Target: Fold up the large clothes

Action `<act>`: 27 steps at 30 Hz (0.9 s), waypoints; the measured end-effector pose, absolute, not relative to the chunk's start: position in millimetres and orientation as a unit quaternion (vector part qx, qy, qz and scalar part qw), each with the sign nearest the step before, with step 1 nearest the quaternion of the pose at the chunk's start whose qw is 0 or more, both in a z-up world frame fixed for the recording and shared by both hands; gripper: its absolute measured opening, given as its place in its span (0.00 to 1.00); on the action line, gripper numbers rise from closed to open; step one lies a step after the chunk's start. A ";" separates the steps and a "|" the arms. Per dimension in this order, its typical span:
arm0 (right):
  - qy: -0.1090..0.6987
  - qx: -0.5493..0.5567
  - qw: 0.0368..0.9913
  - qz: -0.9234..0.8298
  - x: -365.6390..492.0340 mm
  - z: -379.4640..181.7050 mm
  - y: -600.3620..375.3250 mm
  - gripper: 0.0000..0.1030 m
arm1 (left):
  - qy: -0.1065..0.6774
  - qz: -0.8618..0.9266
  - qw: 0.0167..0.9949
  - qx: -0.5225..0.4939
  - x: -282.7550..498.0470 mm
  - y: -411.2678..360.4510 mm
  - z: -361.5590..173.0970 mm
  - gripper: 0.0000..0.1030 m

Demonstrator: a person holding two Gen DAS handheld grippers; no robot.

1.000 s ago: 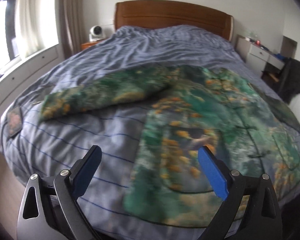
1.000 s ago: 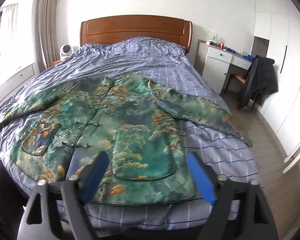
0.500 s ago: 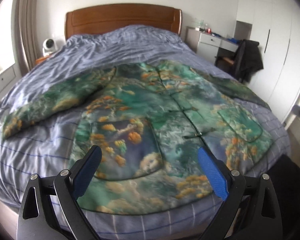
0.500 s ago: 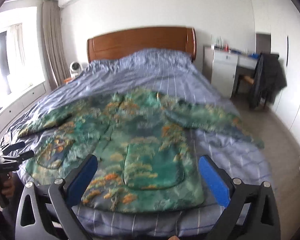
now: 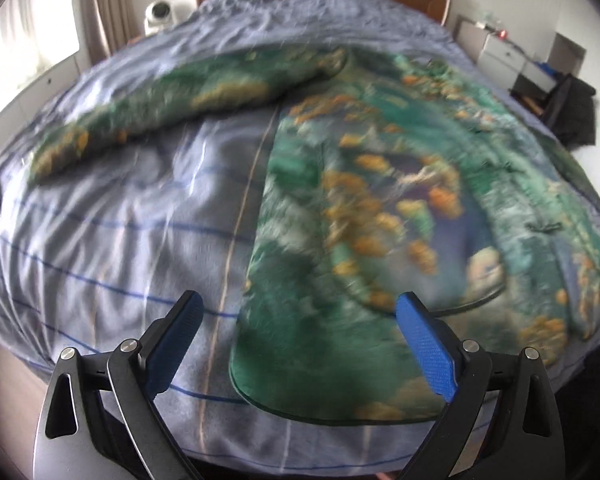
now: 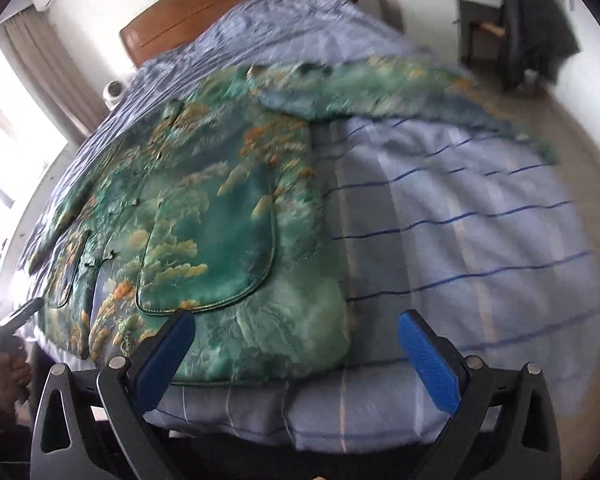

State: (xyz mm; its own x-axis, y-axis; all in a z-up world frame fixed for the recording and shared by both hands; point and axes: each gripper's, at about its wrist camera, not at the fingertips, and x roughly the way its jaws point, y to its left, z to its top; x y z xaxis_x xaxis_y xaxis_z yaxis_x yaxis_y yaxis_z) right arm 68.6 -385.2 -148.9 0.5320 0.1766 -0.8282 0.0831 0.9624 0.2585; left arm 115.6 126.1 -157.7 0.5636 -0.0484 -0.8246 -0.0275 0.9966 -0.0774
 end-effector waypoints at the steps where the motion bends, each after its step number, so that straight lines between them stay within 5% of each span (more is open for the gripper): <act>1: 0.489 0.131 0.862 0.031 74.1 -155.4 -383.4 1.00 | 0.476 -0.019 0.878 -0.050 117.8 126.6 -163.4 0.95; 5: 0.519 0.119 0.844 0.061 92.1 -184.9 -368.8 0.92 | 0.500 -0.065 0.861 -0.063 123.0 117.9 -179.2 0.97; 7: 0.532 0.113 0.837 0.058 95.3 -190.0 -359.8 0.59 | 0.504 -0.076 0.859 -0.044 122.7 107.4 -179.6 0.97; 10: 0.521 0.093 0.846 0.060 91.0 -180.0 -346.7 0.31 | 0.511 -0.073 0.856 -0.038 123.6 100.7 -180.7 0.93; 19: 0.499 0.095 0.860 0.051 81.5 -162.8 -340.1 0.17 | 0.507 -0.084 0.858 -0.026 114.7 102.8 -165.7 0.27; 27: 0.500 0.093 0.859 0.063 63.5 -146.8 -332.9 0.15 | 0.508 -0.098 0.855 -0.035 112.1 116.8 -156.1 0.15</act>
State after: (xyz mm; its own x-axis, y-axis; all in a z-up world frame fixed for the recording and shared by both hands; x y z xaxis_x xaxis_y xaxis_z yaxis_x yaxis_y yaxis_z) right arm 63.5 -332.9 -146.8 0.4915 0.2014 -0.8473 -0.0145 0.9746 0.2233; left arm 112.1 116.8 -156.1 0.4639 -0.2026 -0.8624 0.1325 0.9784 -0.1586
